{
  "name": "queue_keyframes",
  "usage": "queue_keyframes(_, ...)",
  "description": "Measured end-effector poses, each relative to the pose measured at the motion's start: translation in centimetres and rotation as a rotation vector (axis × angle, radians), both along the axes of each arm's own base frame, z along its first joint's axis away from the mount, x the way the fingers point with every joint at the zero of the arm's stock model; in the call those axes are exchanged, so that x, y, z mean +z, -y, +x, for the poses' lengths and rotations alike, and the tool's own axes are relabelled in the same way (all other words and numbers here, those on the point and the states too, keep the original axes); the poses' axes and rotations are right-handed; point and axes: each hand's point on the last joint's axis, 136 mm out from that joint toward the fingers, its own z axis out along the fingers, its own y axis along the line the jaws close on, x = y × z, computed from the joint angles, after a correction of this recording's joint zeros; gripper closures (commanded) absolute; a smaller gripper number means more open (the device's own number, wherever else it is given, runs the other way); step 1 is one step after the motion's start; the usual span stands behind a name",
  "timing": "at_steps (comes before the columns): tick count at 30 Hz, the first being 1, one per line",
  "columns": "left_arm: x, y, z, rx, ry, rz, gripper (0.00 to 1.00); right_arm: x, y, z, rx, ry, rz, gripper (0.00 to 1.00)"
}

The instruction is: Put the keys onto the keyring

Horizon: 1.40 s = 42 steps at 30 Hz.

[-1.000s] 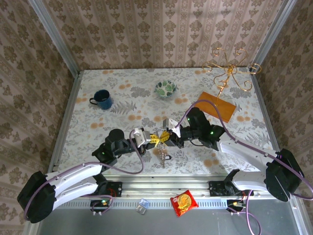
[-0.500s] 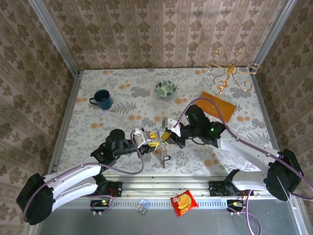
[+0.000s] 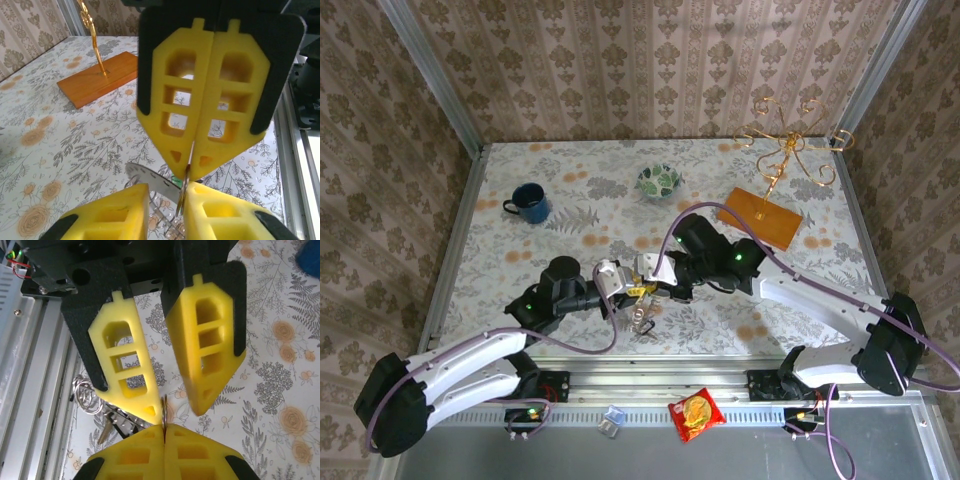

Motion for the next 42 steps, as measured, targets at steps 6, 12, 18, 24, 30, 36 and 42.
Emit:
queue_keyframes(6,-0.3,0.1,-0.6,-0.036,-0.008,0.016,1.0,0.1,0.0,0.3,-0.009,0.013,-0.005,0.82)
queue_keyframes(12,0.0,0.3,-0.6,-0.036,-0.006,-0.002,1.0,0.8,0.9,0.5,-0.086,-0.038,0.117,0.68)
queue_keyframes(18,0.2,0.3,-0.6,-0.025,-0.006,-0.07,1.0,-0.2,2.3,0.5,-0.182,-0.111,0.232,0.67)
queue_keyframes(24,0.6,0.4,-0.6,-0.025,-0.005,-0.123,1.0,-0.5,2.1,0.3,-0.216,-0.147,0.304,0.67)
queue_keyframes(30,1.4,0.5,-0.8,-0.039,0.015,-0.159,1.0,0.6,1.9,0.5,-0.207,-0.133,0.358,0.68)
queue_keyframes(36,1.9,0.7,-1.0,-0.053,0.03,-0.179,1.0,0.4,1.8,0.3,-0.195,-0.147,0.357,0.7)
queue_keyframes(42,1.7,0.8,-1.1,-0.066,0.026,-0.178,1.0,0.4,1.7,0.2,-0.188,-0.154,0.358,0.7)
